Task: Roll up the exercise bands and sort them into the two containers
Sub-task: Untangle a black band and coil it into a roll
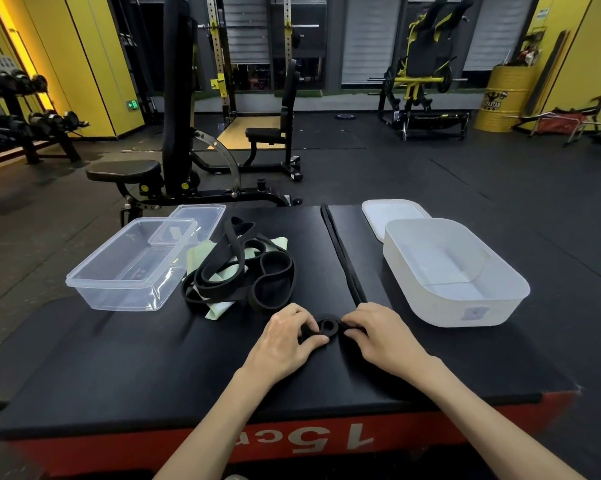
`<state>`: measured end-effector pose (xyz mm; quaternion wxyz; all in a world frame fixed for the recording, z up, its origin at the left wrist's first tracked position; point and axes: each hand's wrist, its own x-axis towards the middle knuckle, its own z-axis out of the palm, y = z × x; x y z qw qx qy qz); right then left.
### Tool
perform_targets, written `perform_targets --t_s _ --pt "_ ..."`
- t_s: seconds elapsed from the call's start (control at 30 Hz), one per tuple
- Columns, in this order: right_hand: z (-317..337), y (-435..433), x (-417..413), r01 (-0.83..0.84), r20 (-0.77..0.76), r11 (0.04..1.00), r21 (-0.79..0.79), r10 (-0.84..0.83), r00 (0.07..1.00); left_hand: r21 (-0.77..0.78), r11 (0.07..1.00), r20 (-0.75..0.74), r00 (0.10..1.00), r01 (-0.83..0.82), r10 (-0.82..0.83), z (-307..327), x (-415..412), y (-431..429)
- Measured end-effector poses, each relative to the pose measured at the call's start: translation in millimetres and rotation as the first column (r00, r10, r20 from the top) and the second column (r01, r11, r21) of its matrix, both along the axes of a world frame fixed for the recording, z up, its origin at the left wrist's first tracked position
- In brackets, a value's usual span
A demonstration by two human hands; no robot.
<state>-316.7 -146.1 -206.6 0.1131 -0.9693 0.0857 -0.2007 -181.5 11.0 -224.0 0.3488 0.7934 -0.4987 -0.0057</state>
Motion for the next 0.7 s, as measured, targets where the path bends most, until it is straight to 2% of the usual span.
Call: perform_targets --t_s 0.2,0.37,0.5,0.7 --pt "-5 14 10 0.013 0.049 1.000 0.014 -0.014 0.999 -0.011 0.992 -0.053 0.990 -0.128 0.127 2 -11 -2" --pt "-8 16 8 -0.025 0.041 0.997 0.066 0.023 0.999 -0.009 0.991 -0.116 0.985 -0.132 0.130 2 -11 -3" --pt "-8 13 4 -0.047 -0.024 0.997 0.061 0.049 0.999 0.001 0.999 -0.157 0.987 -0.038 0.037 2 -4 -2" --pt "-1 2 1 -0.105 -0.084 0.993 0.061 0.110 0.990 0.128 0.961 -0.165 0.961 0.244 -0.222 16 16 3"
